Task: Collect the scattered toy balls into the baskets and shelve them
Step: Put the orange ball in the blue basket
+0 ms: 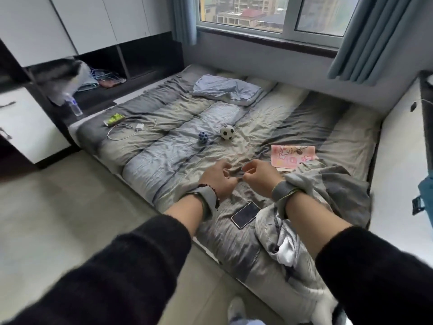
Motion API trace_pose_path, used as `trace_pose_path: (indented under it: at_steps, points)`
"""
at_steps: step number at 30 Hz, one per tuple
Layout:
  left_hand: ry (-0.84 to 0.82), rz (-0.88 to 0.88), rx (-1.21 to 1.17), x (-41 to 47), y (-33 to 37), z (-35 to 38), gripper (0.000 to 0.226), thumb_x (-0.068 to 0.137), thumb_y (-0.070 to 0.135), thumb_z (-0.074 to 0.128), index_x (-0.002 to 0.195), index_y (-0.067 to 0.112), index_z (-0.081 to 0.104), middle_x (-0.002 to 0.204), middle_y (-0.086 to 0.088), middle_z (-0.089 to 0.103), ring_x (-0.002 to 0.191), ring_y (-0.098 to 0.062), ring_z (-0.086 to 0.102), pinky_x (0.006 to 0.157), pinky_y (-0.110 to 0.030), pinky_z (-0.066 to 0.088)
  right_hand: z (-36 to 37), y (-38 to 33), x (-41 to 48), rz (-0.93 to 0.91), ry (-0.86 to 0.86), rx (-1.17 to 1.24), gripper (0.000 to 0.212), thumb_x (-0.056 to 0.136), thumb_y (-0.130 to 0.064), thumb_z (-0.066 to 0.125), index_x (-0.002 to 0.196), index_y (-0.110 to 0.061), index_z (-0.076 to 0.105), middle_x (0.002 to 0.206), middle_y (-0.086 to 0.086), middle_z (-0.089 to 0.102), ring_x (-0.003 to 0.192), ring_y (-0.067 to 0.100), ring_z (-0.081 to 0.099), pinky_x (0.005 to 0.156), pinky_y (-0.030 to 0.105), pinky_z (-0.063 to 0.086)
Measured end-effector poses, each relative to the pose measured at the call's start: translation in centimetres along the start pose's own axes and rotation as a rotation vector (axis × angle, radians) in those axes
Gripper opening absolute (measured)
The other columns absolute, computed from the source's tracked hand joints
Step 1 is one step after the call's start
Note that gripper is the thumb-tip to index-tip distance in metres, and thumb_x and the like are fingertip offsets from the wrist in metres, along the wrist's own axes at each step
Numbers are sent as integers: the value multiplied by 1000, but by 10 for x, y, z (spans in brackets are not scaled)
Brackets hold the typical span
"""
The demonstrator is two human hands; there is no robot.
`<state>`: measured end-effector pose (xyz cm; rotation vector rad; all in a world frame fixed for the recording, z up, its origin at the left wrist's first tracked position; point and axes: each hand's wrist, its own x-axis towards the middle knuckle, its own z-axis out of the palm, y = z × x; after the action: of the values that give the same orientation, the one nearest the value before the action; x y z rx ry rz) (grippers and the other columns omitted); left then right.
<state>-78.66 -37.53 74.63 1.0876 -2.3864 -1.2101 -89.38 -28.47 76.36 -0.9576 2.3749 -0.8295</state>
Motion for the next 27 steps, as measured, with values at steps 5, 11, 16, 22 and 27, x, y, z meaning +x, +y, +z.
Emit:
trace_pose_path:
  at_steps: [5,11,16,22,27]
  points:
    - [-11,-106,33,45,-35,-12,42,79,22,59,121,23,53,104,1,62,93,-23,62,85,-33,51,31,-7,57,10,-70,35,26,83,-16,59,108,-13,66,101,6,70,81,19,59,72,27,46]
    - [-2,-186,61,130,-58,-23,47,79,27,59,125,24,50,106,5,55,93,-18,58,83,-30,47,57,-16,145,10,-143,44,27,85,-19,59,111,-17,65,108,2,68,97,19,63,81,28,49]
    - [1,-225,49,197,-73,-26,47,77,30,60,123,27,50,107,6,57,93,-15,57,81,-28,44,64,-27,216,27,-176,49,29,85,-15,56,113,-16,64,109,3,68,98,21,64,84,31,51]
    - [-47,-246,43,271,-105,-34,50,77,30,60,125,27,48,108,5,56,94,-15,56,82,-28,44,87,-37,288,68,-198,75,29,85,-17,57,113,-18,64,108,1,67,96,18,62,84,31,51]
    - [-118,-225,75,347,-137,-35,48,79,33,61,125,26,49,112,3,57,97,-17,57,84,-31,47,118,-45,355,153,-182,57,32,84,-17,56,115,-20,62,109,1,68,94,19,63,79,28,48]
